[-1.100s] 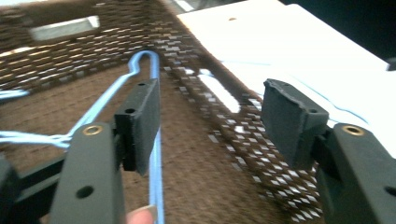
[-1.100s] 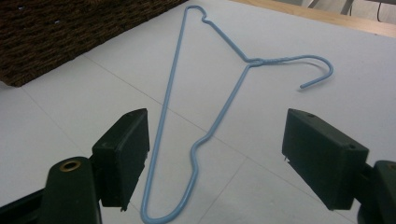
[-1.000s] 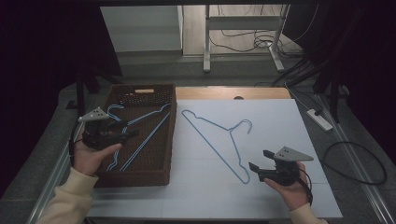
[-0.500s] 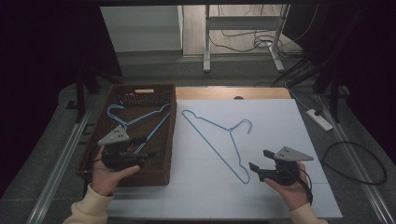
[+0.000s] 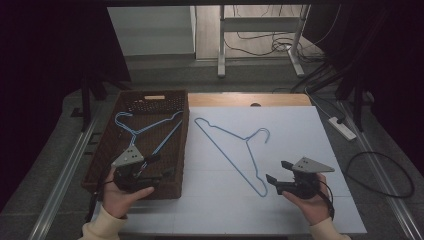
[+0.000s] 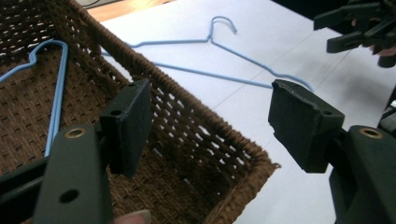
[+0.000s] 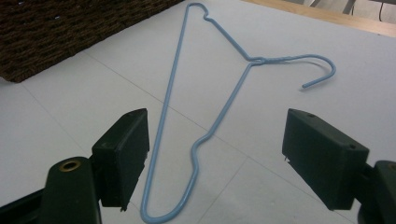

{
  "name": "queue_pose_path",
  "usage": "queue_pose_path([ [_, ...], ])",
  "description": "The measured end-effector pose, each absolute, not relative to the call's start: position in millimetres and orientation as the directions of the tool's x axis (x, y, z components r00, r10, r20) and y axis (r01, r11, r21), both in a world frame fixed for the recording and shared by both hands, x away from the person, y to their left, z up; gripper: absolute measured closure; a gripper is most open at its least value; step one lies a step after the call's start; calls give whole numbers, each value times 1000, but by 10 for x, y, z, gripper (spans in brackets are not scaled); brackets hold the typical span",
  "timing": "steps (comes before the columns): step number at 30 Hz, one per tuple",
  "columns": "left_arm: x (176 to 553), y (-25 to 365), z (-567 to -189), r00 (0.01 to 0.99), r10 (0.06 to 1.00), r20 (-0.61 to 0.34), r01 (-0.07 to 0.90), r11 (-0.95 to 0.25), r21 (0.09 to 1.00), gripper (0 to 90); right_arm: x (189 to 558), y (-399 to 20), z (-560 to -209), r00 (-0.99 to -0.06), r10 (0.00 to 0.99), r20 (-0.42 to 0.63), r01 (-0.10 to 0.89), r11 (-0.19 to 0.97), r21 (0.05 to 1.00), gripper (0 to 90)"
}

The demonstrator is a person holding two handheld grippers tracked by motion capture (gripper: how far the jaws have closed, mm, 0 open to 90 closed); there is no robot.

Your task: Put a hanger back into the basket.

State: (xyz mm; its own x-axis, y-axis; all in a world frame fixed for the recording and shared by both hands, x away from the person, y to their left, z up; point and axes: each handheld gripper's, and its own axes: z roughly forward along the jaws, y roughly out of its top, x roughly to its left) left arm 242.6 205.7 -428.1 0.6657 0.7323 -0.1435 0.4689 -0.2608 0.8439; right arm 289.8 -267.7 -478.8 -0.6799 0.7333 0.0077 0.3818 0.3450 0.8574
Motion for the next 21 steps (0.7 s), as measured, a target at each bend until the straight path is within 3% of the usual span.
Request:
queue_pose_path([
  [12, 2450, 2072, -4277, 667, 729, -152, 464, -247, 850, 311, 2907, -2616, -4802, -683, 731, -6, 384, 366, 848, 246],
  [21, 2449, 2055, -4282, 677, 719, -158, 464, -250, 850, 310, 2997, -2350, -4819, -719, 695, -13, 398, 426, 813, 342],
])
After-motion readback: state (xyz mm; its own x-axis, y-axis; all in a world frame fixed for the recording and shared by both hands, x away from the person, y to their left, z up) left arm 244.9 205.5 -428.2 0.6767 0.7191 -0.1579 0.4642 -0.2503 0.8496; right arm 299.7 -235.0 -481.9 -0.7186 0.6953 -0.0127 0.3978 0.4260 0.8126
